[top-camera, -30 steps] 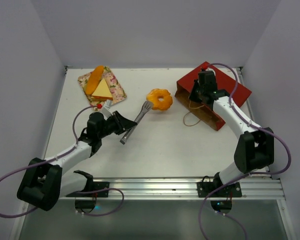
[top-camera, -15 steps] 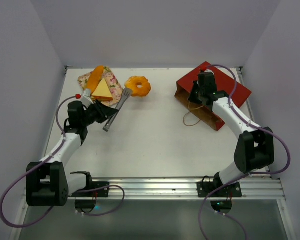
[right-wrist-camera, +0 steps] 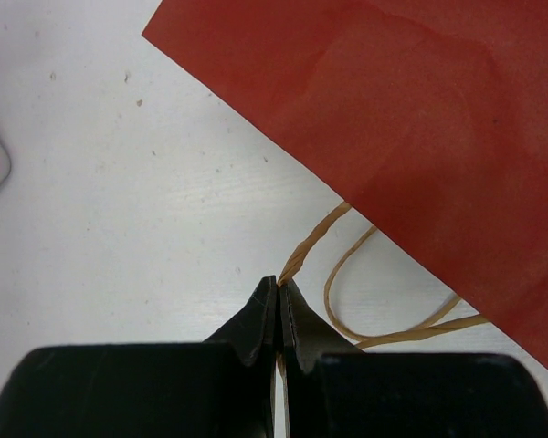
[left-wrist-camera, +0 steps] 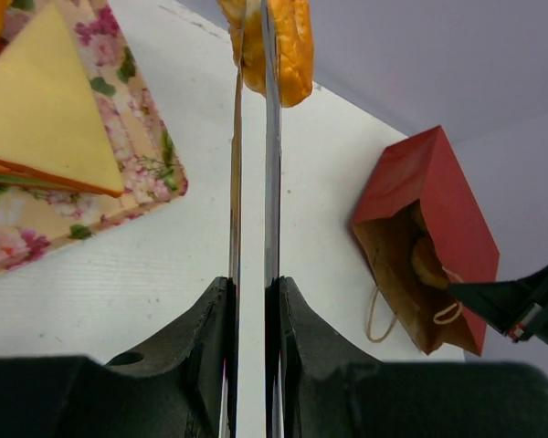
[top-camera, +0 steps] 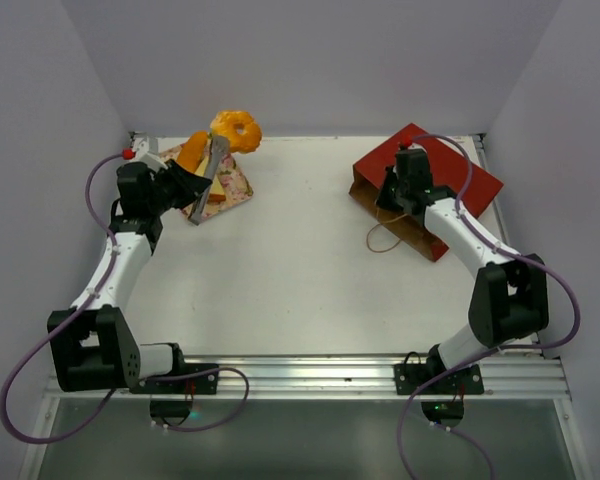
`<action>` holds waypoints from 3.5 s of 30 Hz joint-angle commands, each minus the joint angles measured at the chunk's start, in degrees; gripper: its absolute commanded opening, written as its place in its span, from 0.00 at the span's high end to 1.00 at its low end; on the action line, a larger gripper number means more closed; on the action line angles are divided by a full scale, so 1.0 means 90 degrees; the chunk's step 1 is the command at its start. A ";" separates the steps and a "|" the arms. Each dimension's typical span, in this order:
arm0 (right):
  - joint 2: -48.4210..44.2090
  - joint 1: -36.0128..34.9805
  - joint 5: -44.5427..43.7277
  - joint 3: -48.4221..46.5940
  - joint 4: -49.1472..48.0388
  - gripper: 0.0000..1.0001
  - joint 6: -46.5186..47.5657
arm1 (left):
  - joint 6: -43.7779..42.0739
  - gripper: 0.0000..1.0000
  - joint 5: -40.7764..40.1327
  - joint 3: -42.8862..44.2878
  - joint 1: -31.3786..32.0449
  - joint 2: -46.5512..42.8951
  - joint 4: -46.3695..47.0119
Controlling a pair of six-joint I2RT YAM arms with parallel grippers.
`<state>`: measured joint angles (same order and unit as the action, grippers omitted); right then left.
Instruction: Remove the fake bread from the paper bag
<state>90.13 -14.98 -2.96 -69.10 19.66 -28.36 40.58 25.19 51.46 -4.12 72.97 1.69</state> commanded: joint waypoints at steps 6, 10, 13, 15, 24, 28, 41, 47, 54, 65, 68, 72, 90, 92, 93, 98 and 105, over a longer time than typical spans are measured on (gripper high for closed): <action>-0.0571 0.0024 0.0007 0.0139 -0.0056 1.00 0.0065 | -0.0641 0.88 -0.1167 0.1175 -0.0109 0.0651 -0.0539; -0.0668 0.0024 -0.0003 0.0168 0.0032 1.00 0.0153 | -0.1012 0.88 -0.1607 0.1625 -0.0099 0.1081 -0.0920; -0.0766 0.0024 -0.0003 0.0285 0.0023 1.00 0.0173 | -0.1081 0.87 -0.1861 0.1762 -0.0099 0.1296 -0.0960; -0.0795 0.0024 0.0016 0.0353 -0.0007 1.00 0.0153 | -0.1100 0.87 -0.1920 0.1821 -0.0109 0.1462 -0.0970; -0.0756 0.0024 0.0075 0.0510 -0.0094 1.00 0.0143 | -0.1247 0.88 -0.2154 0.1938 -0.0099 0.1912 -0.1096; -0.0737 0.0024 0.0056 0.0568 -0.0134 1.00 0.0163 | -0.1354 0.80 -0.2242 0.1958 -0.0089 0.1951 -0.1145; -0.0688 0.0024 0.0134 0.0617 -0.0231 1.00 0.0104 | -0.1423 0.59 -0.2447 0.1938 -0.0079 0.1619 -0.1292; -0.0727 0.0024 0.0144 0.0608 -0.0202 1.00 0.0114 | -0.1462 0.57 -0.2516 0.1792 -0.0079 0.1395 -0.1350; -0.0786 0.0024 0.0105 0.0578 -0.0153 1.00 0.0143 | -0.1462 0.56 -0.2516 0.1499 -0.0089 0.0965 -0.1379; -0.0795 0.0024 0.0153 0.0617 -0.0153 1.00 0.0133 | -0.1442 0.56 -0.2302 0.1167 -0.0079 0.0370 -0.1371; -0.0825 0.0024 0.0182 0.0617 -0.0163 1.00 0.0143 | -0.1461 0.56 -0.1775 0.0875 0.0008 0.0106 -0.1156; -0.0893 0.0024 0.0192 0.0578 -0.0124 1.00 0.0202 | -0.1520 0.56 -0.1239 0.0368 0.0330 -0.0226 -0.0951; -0.1469 0.0034 0.0261 0.0666 0.0149 1.00 0.0348 | -0.1657 0.56 -0.1734 -0.1314 0.3171 -0.0569 0.1130; -0.1518 0.0024 0.0251 0.0676 0.0169 1.00 0.0377 | -0.1686 0.56 -0.1851 -0.1314 0.3386 -0.0481 0.1247; -0.1547 0.0024 0.0222 0.0676 0.0179 1.00 0.0378 | -0.1715 0.56 -0.1929 -0.1323 0.3639 -0.0403 0.1286; -0.1596 0.0024 0.0222 0.0676 0.0218 1.00 0.0426 | -0.1911 0.57 -0.2747 -0.1528 0.4460 -0.0159 0.1569; -0.1674 0.0034 0.0261 0.0686 0.0247 1.00 0.0436 | -0.1560 0.57 -0.3764 -0.2348 0.5271 0.0320 0.2409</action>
<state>77.43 -14.94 -1.74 -63.24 21.69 -25.47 25.82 -1.41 32.14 41.50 74.37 16.64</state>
